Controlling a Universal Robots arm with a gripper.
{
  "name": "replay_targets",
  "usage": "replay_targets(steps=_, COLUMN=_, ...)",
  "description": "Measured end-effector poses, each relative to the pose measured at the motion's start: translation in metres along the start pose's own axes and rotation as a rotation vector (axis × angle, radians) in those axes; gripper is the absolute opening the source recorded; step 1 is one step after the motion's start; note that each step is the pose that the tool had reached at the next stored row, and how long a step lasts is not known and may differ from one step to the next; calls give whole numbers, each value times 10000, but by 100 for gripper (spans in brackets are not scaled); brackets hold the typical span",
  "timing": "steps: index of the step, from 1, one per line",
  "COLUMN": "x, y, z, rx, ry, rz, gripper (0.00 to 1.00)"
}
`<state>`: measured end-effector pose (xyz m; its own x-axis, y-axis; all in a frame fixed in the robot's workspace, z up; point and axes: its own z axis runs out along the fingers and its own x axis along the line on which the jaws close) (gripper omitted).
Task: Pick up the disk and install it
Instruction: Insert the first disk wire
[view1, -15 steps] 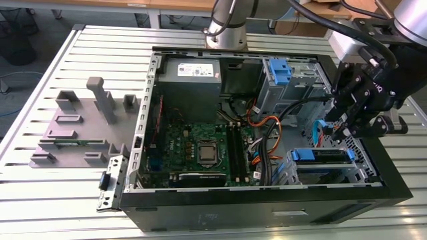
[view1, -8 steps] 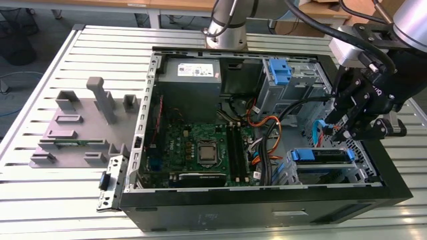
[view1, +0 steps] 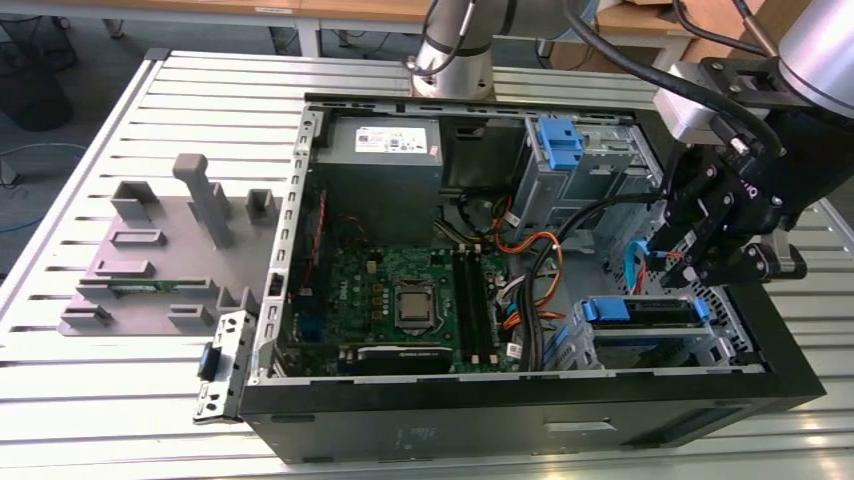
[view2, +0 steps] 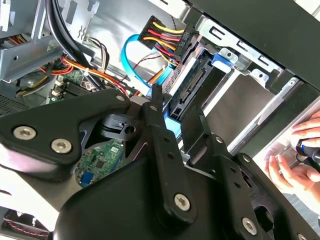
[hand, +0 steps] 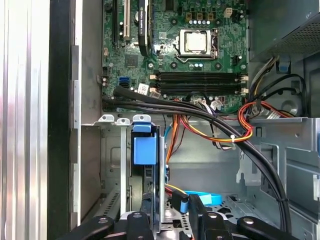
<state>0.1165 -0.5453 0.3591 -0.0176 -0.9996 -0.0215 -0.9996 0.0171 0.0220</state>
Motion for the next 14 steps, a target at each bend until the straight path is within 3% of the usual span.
replay_targets(steps=6, x=27, y=-1, z=43, rx=0, ry=1, rz=9, gripper=42)
replay_targets(steps=14, x=143, y=-4, z=85, rx=0, ry=1, rz=21, gripper=42)
